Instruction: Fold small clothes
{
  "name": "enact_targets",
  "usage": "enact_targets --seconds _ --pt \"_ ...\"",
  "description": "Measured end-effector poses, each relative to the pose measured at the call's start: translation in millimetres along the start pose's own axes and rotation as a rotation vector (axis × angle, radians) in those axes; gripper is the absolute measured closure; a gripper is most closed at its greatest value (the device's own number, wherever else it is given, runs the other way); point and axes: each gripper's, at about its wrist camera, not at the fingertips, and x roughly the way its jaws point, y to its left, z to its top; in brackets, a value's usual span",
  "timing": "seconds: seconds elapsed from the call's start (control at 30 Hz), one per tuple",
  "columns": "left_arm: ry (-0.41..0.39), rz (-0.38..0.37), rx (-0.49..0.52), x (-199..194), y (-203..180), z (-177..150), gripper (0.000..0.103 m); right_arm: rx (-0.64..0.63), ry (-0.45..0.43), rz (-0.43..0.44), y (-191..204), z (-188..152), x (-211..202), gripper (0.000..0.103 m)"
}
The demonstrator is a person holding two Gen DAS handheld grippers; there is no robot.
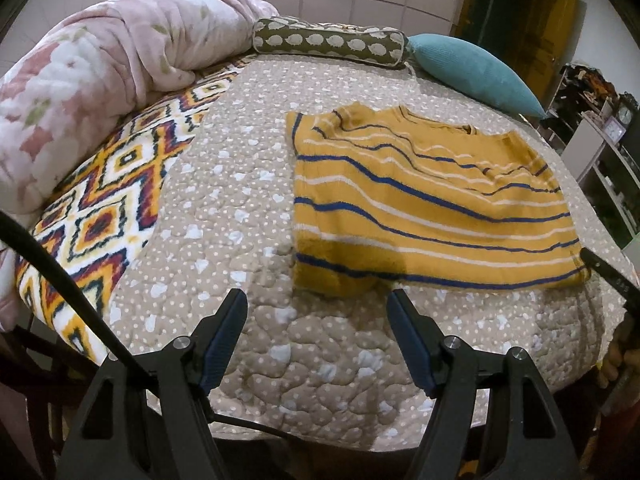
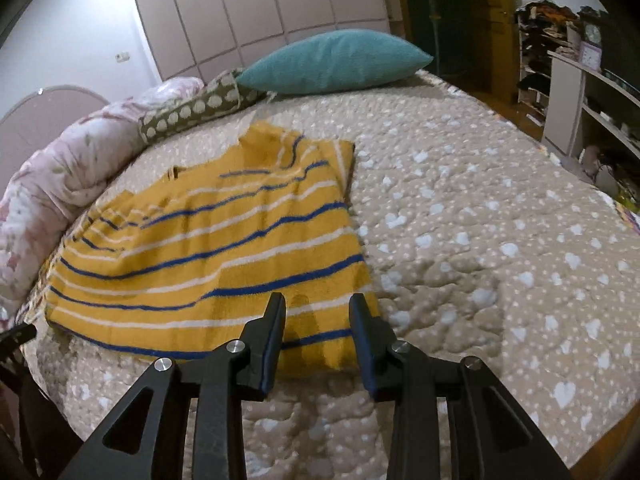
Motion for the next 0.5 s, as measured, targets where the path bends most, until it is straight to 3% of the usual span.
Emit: enact_targets --seconds 0.23,0.5 --pt "0.000 0.038 -0.027 3 9 -3 0.032 -0.067 -0.069 0.000 28 5 -22 0.064" --pt "-0.016 0.126 -0.011 4 12 -5 0.032 -0.207 -0.041 0.041 81 -9 -13 0.058"
